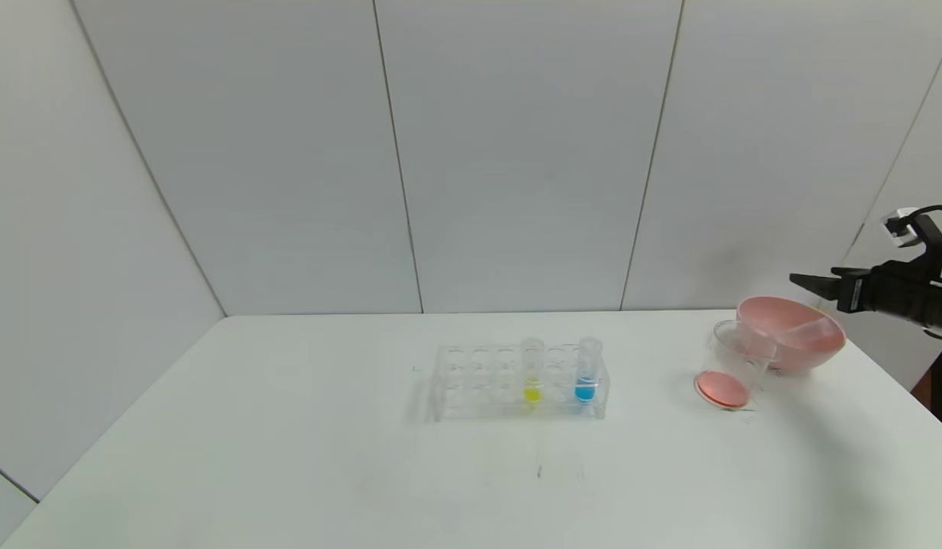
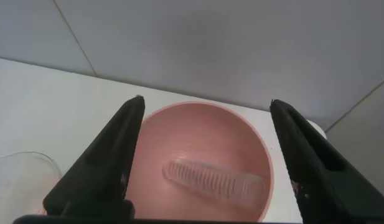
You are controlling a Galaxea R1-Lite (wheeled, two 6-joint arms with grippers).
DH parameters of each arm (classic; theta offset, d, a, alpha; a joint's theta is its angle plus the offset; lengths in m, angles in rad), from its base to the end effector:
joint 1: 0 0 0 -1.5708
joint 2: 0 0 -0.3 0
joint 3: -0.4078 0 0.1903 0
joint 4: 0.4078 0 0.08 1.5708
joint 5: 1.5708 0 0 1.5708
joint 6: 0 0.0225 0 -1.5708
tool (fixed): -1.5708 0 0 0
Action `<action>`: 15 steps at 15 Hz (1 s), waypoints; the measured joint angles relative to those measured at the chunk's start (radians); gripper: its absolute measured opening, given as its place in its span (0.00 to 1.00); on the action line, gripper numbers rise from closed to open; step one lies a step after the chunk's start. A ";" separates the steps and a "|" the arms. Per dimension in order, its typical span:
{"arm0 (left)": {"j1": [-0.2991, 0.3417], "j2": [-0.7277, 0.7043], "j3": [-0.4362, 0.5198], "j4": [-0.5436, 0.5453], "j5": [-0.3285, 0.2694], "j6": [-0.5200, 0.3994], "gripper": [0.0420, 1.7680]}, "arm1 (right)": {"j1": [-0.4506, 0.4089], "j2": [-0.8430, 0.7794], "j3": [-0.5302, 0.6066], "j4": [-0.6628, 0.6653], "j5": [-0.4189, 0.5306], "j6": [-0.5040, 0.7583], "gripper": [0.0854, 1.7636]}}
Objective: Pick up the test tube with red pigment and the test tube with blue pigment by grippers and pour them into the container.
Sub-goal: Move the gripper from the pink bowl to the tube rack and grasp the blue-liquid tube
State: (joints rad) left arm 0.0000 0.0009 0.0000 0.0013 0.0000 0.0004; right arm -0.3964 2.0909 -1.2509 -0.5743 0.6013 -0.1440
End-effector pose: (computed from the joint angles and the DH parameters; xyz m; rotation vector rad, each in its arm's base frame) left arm -0.0227 0.0000 0.0754 0.0004 0.0022 0.0000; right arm 0.3896 -0.1493 0.1547 -0.0155 0.2183 0.2198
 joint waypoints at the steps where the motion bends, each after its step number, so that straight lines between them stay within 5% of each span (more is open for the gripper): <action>1: 0.000 0.000 0.000 0.000 0.000 0.000 1.00 | -0.006 -0.023 0.010 0.002 0.001 0.009 0.84; 11: 0.000 0.000 0.000 -0.001 0.000 0.000 1.00 | 0.030 -0.347 0.345 -0.004 -0.020 0.025 0.93; 15: 0.000 0.000 0.000 -0.001 0.000 0.000 1.00 | 0.126 -0.549 0.519 0.004 -0.193 0.087 0.95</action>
State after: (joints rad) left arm 0.0000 0.0009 0.0000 0.0004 0.0000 0.0004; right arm -0.2709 1.5419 -0.7317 -0.5698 0.4087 -0.0568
